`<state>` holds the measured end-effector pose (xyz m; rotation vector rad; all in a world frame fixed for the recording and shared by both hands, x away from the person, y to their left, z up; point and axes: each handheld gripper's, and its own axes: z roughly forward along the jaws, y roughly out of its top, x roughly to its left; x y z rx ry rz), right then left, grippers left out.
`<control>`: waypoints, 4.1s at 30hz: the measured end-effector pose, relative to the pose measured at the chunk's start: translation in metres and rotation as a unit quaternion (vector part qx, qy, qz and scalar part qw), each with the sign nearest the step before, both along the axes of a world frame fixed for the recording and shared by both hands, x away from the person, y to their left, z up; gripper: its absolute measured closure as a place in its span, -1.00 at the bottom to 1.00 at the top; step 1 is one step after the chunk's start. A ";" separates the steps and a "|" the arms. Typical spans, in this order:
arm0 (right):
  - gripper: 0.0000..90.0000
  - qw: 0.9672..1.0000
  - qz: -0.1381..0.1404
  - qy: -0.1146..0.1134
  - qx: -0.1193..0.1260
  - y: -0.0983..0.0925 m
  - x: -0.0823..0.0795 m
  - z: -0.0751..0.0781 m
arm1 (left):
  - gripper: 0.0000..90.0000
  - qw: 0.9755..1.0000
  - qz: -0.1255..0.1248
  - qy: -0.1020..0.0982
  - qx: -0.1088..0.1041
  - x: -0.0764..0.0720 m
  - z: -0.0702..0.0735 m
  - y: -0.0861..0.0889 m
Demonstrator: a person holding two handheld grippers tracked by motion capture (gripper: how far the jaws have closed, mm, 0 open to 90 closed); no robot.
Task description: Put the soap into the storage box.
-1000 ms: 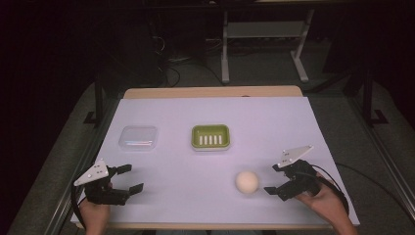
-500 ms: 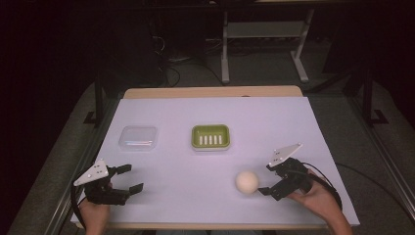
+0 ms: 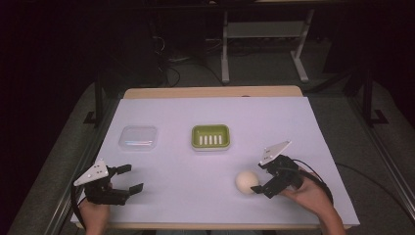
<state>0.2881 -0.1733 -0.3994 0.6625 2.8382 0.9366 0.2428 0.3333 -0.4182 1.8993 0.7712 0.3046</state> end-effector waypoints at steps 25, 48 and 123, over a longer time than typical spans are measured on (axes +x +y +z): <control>-0.68 0.999 0.028 0.008 -0.020 0.024 0.008 -0.012 | -0.71 1.000 0.000 -0.001 -0.001 0.000 0.000 0.001; -0.67 0.998 0.031 0.017 -0.050 0.036 0.010 -0.026 | -0.71 1.000 -0.002 -0.001 -0.001 0.001 0.000 0.000; -0.46 0.998 0.050 0.028 -0.026 0.043 0.028 -0.005 | -0.71 1.000 0.002 -0.001 -0.004 0.000 0.001 0.003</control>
